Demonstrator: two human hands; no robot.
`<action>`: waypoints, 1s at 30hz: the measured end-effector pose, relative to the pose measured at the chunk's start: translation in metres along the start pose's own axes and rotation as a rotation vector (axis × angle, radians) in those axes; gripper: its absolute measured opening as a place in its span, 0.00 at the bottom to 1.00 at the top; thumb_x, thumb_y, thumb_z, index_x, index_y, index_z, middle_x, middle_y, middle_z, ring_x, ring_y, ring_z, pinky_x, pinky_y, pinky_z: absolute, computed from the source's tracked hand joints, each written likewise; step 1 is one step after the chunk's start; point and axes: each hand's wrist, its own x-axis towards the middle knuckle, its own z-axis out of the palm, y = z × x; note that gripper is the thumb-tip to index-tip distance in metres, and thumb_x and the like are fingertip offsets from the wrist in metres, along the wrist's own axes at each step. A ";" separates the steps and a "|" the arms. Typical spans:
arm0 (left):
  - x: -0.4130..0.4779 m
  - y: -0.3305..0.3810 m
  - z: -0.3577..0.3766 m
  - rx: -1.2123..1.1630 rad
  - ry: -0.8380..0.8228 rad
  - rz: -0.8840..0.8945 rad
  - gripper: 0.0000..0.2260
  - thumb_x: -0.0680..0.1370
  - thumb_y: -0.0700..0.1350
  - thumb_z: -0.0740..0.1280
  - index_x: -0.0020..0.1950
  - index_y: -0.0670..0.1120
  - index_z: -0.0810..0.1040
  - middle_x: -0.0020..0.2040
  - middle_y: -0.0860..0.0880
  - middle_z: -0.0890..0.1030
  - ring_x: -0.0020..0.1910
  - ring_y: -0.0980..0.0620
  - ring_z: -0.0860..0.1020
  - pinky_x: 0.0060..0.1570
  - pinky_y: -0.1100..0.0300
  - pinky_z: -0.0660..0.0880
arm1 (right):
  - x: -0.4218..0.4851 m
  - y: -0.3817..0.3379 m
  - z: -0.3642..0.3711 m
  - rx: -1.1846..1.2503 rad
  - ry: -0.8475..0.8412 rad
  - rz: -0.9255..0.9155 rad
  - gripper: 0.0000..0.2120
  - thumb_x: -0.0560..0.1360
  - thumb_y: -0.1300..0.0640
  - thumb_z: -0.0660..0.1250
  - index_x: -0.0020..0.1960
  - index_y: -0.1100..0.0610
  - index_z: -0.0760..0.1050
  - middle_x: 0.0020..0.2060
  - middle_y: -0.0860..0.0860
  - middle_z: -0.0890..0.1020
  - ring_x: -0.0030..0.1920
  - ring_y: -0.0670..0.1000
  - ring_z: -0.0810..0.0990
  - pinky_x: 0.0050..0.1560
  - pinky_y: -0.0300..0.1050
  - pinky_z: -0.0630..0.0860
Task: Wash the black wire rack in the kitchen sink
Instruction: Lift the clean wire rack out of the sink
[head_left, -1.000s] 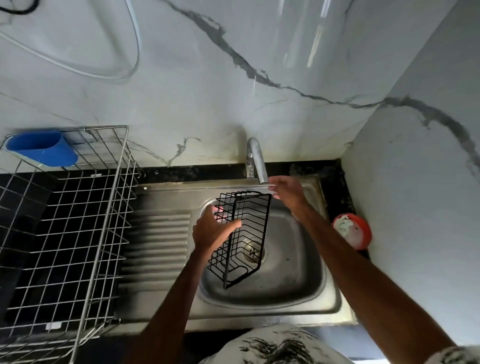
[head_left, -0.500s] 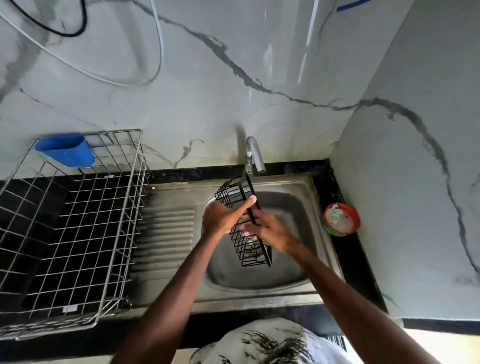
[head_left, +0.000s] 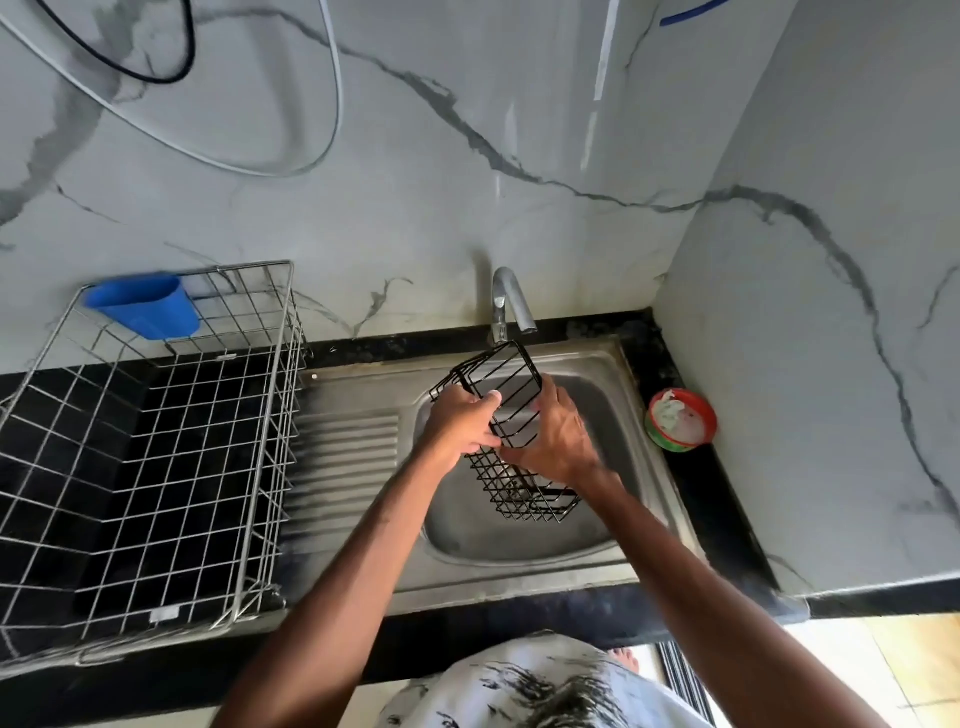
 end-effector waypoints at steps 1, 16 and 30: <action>-0.001 0.001 -0.002 -0.001 -0.003 0.021 0.11 0.83 0.49 0.67 0.51 0.42 0.74 0.37 0.46 0.80 0.39 0.46 0.87 0.51 0.46 0.81 | -0.002 -0.002 -0.003 0.017 0.014 -0.017 0.64 0.58 0.41 0.81 0.80 0.55 0.45 0.67 0.59 0.72 0.68 0.59 0.71 0.67 0.58 0.73; -0.022 -0.008 -0.026 -0.143 0.013 0.301 0.10 0.79 0.45 0.73 0.58 0.43 0.84 0.40 0.45 0.87 0.30 0.52 0.84 0.30 0.63 0.77 | -0.028 -0.039 -0.011 0.104 0.288 0.011 0.60 0.58 0.31 0.76 0.76 0.62 0.54 0.65 0.62 0.73 0.63 0.62 0.76 0.60 0.59 0.77; 0.023 -0.001 -0.102 0.036 -0.255 0.602 0.49 0.58 0.66 0.83 0.74 0.51 0.68 0.70 0.49 0.78 0.70 0.50 0.76 0.73 0.46 0.70 | -0.040 -0.083 -0.102 0.290 0.484 -0.203 0.54 0.61 0.32 0.76 0.76 0.61 0.61 0.59 0.52 0.79 0.52 0.47 0.78 0.51 0.33 0.75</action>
